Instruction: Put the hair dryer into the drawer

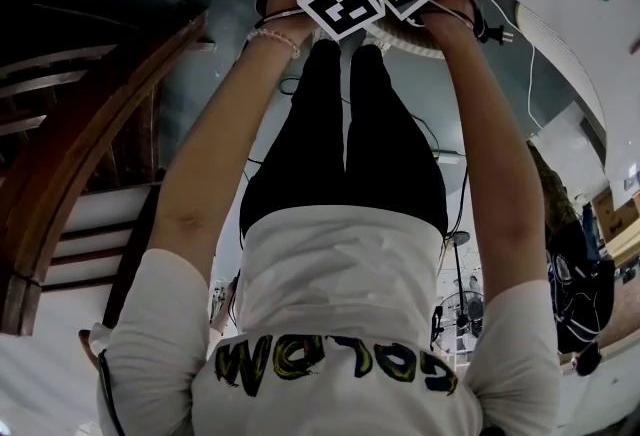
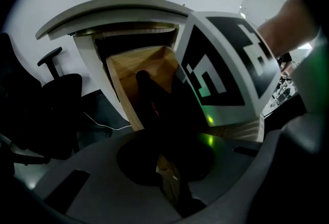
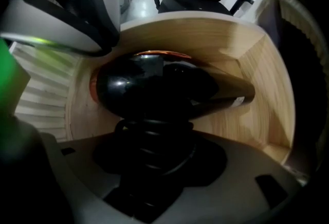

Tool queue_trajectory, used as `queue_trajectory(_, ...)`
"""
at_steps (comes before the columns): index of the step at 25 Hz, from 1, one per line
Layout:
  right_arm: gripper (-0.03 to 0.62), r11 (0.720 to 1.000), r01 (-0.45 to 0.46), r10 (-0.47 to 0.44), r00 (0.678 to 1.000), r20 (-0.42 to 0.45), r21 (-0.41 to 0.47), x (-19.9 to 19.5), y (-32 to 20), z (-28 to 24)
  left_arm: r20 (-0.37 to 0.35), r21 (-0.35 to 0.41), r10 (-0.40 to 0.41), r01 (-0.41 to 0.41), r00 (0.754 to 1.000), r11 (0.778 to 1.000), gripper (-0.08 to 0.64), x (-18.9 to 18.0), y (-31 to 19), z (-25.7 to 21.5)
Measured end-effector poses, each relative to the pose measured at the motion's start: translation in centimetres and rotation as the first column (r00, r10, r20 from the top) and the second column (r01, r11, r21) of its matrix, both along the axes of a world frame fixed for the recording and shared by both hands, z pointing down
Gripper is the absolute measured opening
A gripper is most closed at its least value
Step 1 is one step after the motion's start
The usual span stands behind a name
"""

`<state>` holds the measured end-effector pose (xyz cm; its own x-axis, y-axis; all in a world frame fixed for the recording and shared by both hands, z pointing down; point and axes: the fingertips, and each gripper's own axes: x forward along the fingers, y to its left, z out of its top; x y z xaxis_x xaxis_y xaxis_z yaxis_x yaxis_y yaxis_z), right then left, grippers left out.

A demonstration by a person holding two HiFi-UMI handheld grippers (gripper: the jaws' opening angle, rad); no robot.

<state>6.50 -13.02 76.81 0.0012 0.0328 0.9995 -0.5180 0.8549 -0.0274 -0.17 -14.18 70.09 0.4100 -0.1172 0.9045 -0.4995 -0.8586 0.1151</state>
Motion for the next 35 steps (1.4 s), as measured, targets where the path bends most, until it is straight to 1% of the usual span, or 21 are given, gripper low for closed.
queue_trajectory(4,0.270,1.000,-0.002,0.002,1.000,-0.013,-0.009,-0.2,0.1,0.2,0.000,-0.008,-0.005,0.005,1.000,1.000,0.037,-0.1,0.1,0.0)
queue_trajectory(7,0.279,1.000,-0.016,0.016,1.000,-0.010,-0.013,-0.2,0.0,0.1,0.005,0.001,-0.008,0.008,1.000,1.000,0.037,-0.1,-0.1,-0.2)
queue_trajectory(10,0.305,1.000,-0.017,0.017,1.000,0.004,0.016,0.0,-0.2,-0.8,0.006,0.026,-0.021,0.021,1.000,0.999,0.035,-0.4,-0.3,-0.8)
queue_trajectory(13,0.308,0.999,-0.033,0.032,0.999,0.035,0.040,0.2,-0.4,-2.5,0.002,0.057,-0.050,0.049,0.999,0.997,0.037,-1.1,-0.6,-2.1)
queue_trajectory(16,0.307,0.997,-0.064,0.061,0.995,0.074,0.034,0.7,0.4,-4.9,-0.014,0.073,-0.105,0.106,0.994,0.992,0.035,-1.8,-0.3,-4.5)
queue_trajectory(18,0.302,0.995,-0.103,0.102,0.989,0.111,0.003,1.1,1.9,-6.9,-0.038,0.077,-0.146,0.149,0.988,0.986,0.032,-2.0,0.3,-6.8)
queue_trajectory(19,0.288,0.993,-0.120,0.119,0.984,0.134,-0.001,1.2,2.5,-8.1,-0.055,0.082,-0.166,0.170,0.985,0.982,0.029,-2.1,0.6,-8.2)
queue_trajectory(21,0.233,0.989,-0.143,0.131,0.970,0.204,0.047,1.0,2.3,-11.2,-0.106,0.101,-0.210,0.221,0.972,0.970,0.020,-2.5,0.7,-11.1)
queue_trajectory(23,0.184,0.973,-0.198,0.157,0.943,0.293,0.115,0.7,1.4,-14.9,-0.192,0.120,-0.258,0.283,0.947,0.952,0.015,-2.6,0.4,-14.4)
queue_trajectory(25,0.143,0.942,-0.277,0.186,0.902,0.389,0.190,1.0,0.5,-19.7,-0.297,0.136,-0.296,0.347,0.908,0.928,0.012,-2.4,0.2,-18.7)
queue_trajectory(28,0.092,0.874,-0.389,0.207,0.840,0.501,0.291,2.3,0.1,-28.4,-0.450,0.169,-0.315,0.426,0.835,0.889,0.012,-1.7,0.5,-26.3)
queue_trajectory(29,0.080,0.845,-0.427,0.204,0.814,0.544,0.321,2.7,0.2,-31.5,-0.498,0.183,-0.309,0.447,0.810,0.876,0.012,-1.3,0.8,-29.0)
queue_trajectory(30,0.066,0.811,-0.467,0.192,0.782,0.593,0.352,3.0,0.2,-34.6,-0.542,0.199,-0.297,0.463,0.786,0.864,0.012,-0.9,1.2,-31.6)
queue_trajectory(32,0.059,0.735,-0.541,0.145,0.714,0.685,0.408,3.2,0.6,-40.7,-0.618,0.239,-0.256,0.488,0.743,0.839,0.012,-0.3,2.2,-36.9)
queue_trajectory(33,0.054,0.702,-0.568,0.117,0.688,0.717,0.430,3.2,1.0,-43.6,-0.646,0.261,-0.233,0.497,0.727,0.828,0.012,0.0,2.7,-39.4)
queue_trajectory(35,0.049,0.647,-0.605,0.057,0.645,0.762,0.463,3.0,2.1,-49.0,-0.682,0.303,-0.189,0.508,0.706,0.806,0.012,0.2,4.0,-43.9)
